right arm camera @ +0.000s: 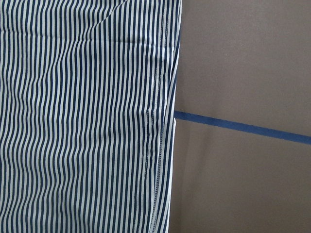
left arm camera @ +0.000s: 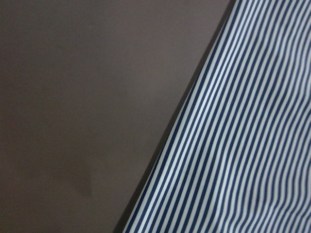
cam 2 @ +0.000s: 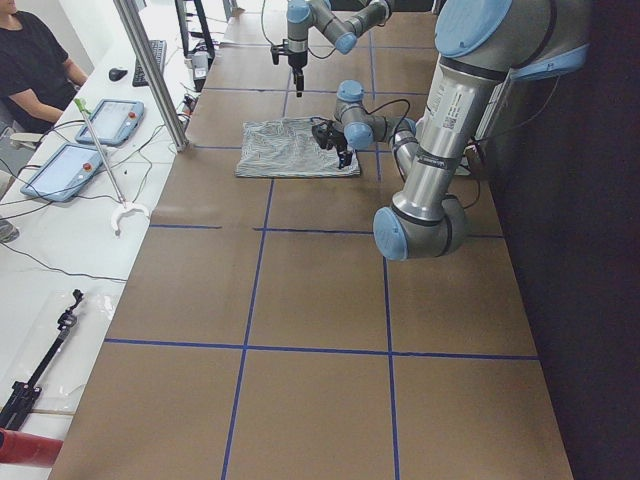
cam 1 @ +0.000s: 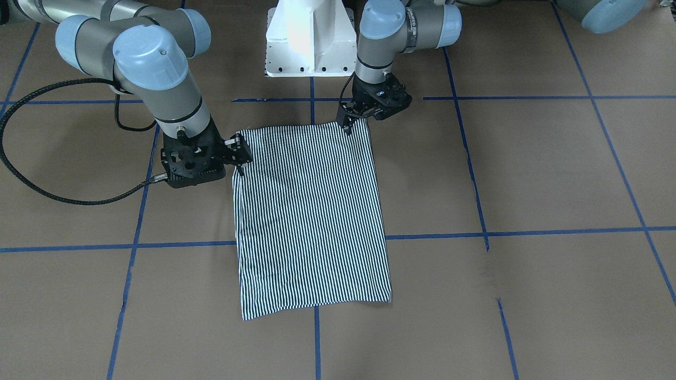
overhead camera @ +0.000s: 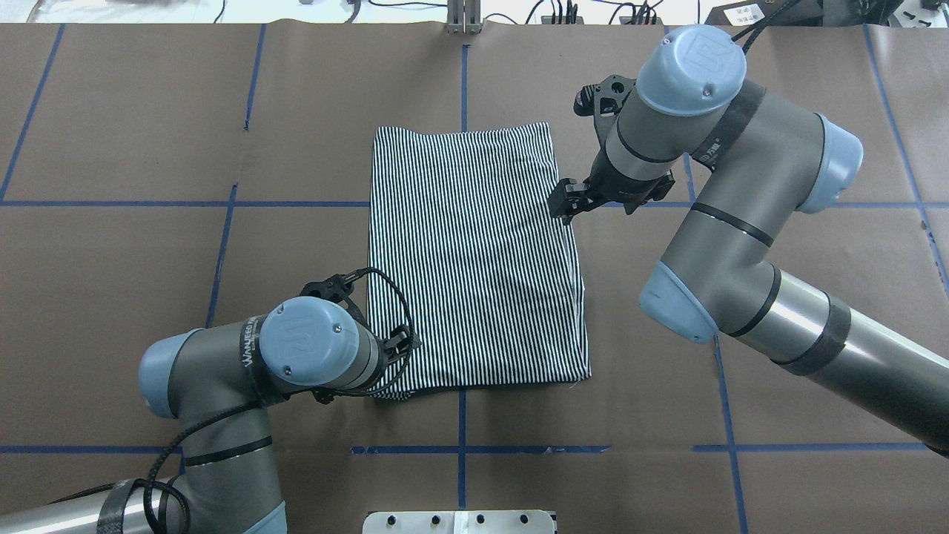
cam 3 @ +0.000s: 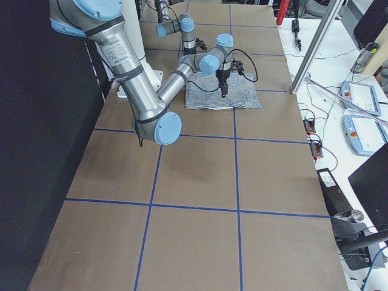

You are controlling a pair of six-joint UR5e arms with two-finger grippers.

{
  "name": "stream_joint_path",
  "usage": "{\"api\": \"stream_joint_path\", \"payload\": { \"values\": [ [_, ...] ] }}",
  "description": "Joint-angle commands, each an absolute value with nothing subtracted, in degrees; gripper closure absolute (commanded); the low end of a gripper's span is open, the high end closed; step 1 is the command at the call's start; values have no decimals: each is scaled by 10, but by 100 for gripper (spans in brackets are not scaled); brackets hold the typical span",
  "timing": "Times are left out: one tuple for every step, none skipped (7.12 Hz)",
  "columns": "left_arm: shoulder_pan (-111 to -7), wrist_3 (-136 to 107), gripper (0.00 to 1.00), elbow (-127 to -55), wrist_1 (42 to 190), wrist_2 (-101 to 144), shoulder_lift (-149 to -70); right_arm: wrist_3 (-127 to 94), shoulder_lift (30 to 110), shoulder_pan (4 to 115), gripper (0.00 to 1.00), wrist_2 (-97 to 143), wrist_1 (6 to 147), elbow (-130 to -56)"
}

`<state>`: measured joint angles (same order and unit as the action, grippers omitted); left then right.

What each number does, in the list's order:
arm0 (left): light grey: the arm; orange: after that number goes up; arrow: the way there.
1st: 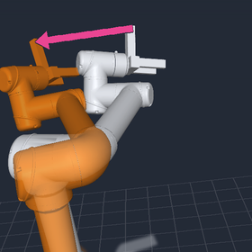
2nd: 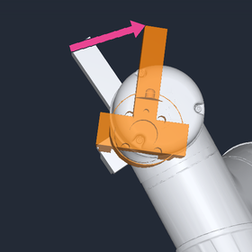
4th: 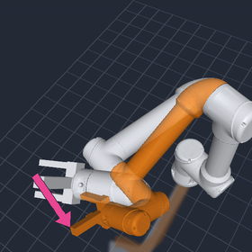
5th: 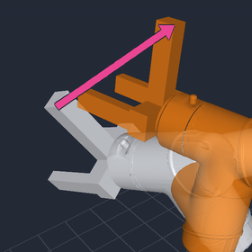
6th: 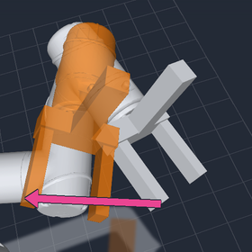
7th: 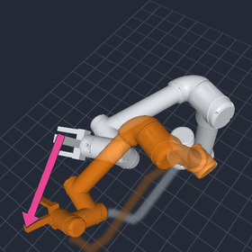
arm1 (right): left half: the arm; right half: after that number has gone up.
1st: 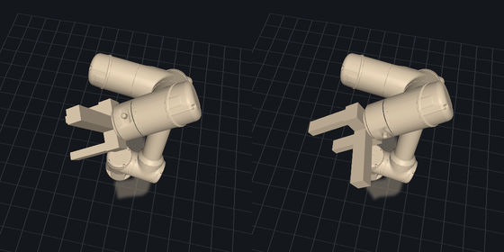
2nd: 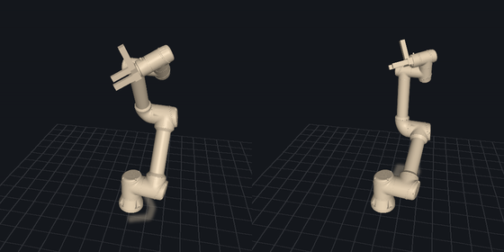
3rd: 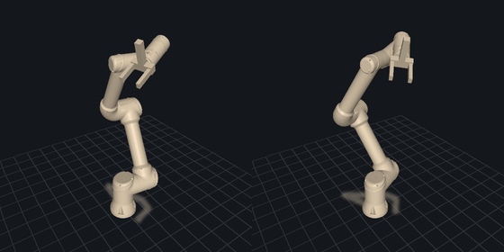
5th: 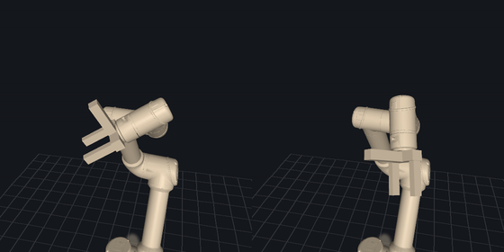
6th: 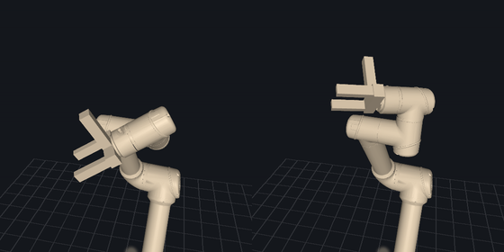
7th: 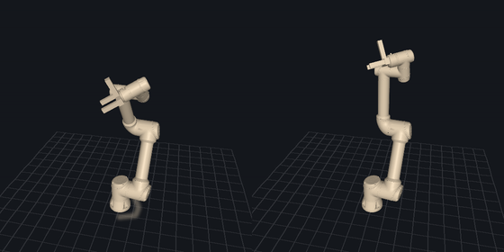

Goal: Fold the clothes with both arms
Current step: 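Move the left gripper to the shirt's near corner while the right gripper hovers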

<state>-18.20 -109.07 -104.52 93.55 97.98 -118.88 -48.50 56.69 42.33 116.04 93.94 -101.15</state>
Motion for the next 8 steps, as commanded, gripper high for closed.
{"api": "stream_joint_path", "payload": {
  "values": [
    [-170,-1100,2,-1042,915,973,-1191,-487,570,422,0,1160,939,-1019],
    [-170,-1100,3,-1042,912,973,-1192,-487,570,422,0,1161,940,-1020],
    [-170,-1100,5,-1041,912,973,-1197,-487,570,423,0,1164,940,-1020],
    [-168,-1101,5,-1035,913,973,-1201,-487,570,423,0,1166,940,-1020],
    [-168,-1101,6,-1017,913,971,-1215,-487,570,423,0,1167,940,-1020],
    [-168,-1101,7,-1009,913,969,-1220,-487,570,423,0,1167,939,-1020],
    [-168,-1101,7,-1009,913,969,-1217,-486,570,423,0,1167,939,-1020],
    [-170,-1101,8,-1010,913,969,-1216,-486,570,423,0,1167,940,-1020]
  ]
}}
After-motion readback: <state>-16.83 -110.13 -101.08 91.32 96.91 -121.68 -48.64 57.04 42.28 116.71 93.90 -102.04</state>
